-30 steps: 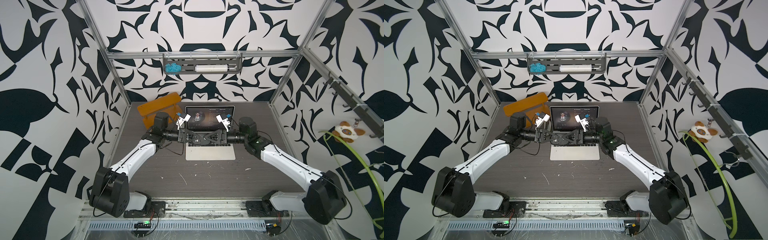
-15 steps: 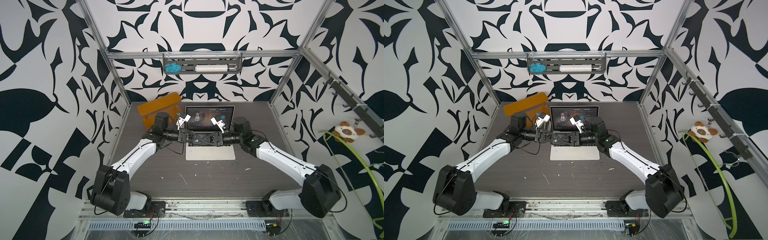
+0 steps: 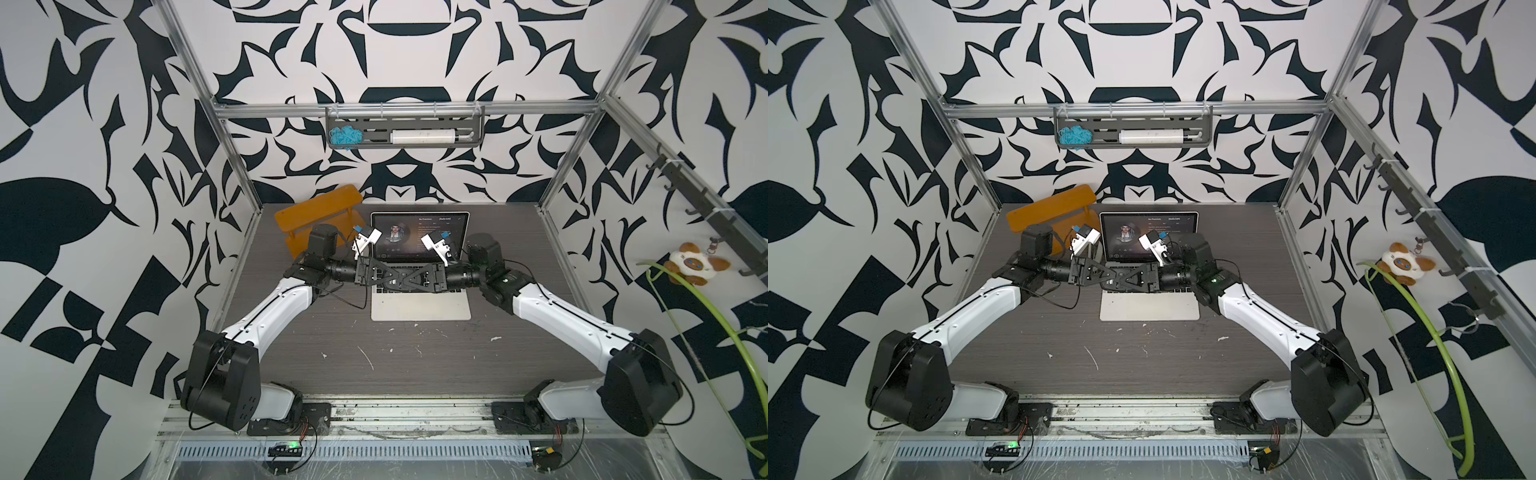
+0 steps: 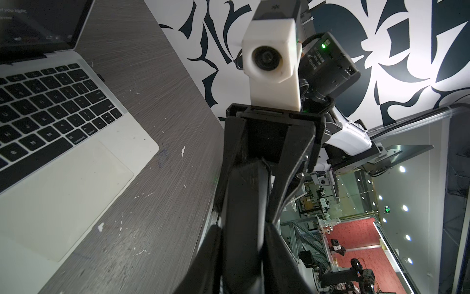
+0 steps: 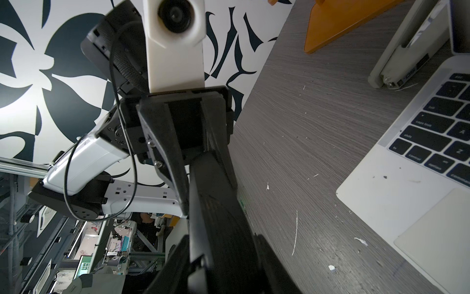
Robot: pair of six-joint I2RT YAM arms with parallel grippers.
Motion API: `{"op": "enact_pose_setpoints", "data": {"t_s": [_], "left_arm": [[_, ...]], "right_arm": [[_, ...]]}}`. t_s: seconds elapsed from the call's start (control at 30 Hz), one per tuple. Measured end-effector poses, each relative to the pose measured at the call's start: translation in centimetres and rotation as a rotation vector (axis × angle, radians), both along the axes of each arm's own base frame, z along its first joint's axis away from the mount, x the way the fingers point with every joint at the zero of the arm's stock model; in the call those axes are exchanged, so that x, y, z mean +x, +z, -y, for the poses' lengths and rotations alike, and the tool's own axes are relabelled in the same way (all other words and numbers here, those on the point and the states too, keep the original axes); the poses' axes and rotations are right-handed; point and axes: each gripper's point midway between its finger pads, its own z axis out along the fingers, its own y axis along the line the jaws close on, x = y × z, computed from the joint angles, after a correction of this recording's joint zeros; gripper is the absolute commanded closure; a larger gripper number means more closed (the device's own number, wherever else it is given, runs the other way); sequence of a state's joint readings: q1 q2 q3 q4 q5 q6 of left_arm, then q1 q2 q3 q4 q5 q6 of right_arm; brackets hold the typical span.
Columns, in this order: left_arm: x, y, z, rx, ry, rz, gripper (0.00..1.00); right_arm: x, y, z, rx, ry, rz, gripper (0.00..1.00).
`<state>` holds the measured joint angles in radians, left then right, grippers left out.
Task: Remove the wireless mouse receiver from the laptop
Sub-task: Remove the lid from the mouse.
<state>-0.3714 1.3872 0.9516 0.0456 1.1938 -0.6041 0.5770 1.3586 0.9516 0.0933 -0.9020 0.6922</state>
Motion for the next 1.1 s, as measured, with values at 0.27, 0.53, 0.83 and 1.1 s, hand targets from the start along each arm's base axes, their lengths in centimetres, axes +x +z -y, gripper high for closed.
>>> {"op": "enact_pose_setpoints", "data": {"t_s": [0.27,0.53,0.83,1.1], "left_arm": [[0.5,-1.1,0.3,0.004,-0.017,-0.103,1.00],[0.7,-2.0,0.4,0.015,-0.019,-0.138,1.00],[0.7,-2.1,0.3,0.018,-0.016,-0.147,1.00],[0.7,-2.5,0.3,0.030,-0.010,-0.163,1.00]], "right_arm": [[0.6,-0.2,0.3,-0.012,-0.034,-0.001,0.28],[1.4,0.5,1.8,-0.007,-0.083,0.014,0.34],[1.2,-0.9,2.5,-0.058,-0.104,-0.026,0.54],[1.1,-1.6,2.6,-0.085,-0.109,-0.034,0.65]]}}
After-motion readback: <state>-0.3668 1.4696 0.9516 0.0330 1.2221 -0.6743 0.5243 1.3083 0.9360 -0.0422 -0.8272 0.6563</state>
